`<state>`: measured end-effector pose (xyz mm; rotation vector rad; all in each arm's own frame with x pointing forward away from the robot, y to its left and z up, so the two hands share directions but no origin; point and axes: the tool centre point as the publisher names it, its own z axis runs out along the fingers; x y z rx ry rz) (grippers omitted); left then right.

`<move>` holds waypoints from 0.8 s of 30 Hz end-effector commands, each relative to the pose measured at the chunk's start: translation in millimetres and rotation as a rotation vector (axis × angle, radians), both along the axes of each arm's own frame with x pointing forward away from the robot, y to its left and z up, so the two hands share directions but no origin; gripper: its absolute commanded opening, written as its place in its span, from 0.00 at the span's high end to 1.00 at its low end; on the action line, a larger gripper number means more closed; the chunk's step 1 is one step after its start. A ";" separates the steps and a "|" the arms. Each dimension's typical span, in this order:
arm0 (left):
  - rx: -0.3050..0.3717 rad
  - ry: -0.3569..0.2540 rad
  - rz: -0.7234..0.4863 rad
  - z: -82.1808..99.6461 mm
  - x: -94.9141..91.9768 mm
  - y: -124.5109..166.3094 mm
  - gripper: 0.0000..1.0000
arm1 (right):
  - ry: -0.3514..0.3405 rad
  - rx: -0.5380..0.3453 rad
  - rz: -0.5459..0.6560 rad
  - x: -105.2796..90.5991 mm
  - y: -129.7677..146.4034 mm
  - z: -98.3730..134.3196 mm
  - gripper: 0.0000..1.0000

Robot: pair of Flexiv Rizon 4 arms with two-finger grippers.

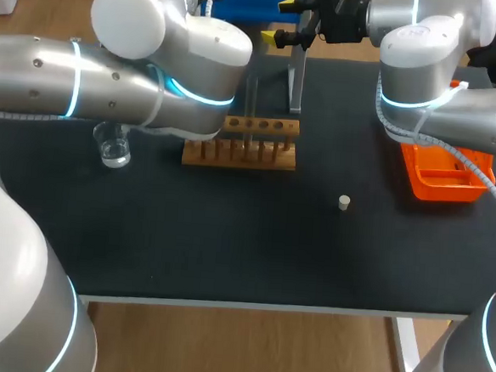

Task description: Invert the test tube, pick up the pipette, mount the tip to pipette, aspirate from beaker and dispense into the tube, eject the tip, return the pipette, and cap with the stopper.

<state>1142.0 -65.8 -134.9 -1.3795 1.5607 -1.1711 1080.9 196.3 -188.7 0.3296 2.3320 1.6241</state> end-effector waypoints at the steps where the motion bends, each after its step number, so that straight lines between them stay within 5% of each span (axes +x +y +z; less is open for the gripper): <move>1: 0.005 -0.001 -0.072 11.6 -22.6 10.1 0.00 | 0.002 -0.002 0.003 0.7 -0.4 0.5 0.00; 16: 0.044 -0.136 -0.669 47.8 -96.1 7.3 0.00 | 0.002 -0.002 0.003 0.7 -0.4 0.5 0.00; 24: 0.076 -0.140 -0.881 51.2 -121.7 -3.9 0.00 | 0.002 -0.002 0.003 0.7 -0.4 0.5 0.00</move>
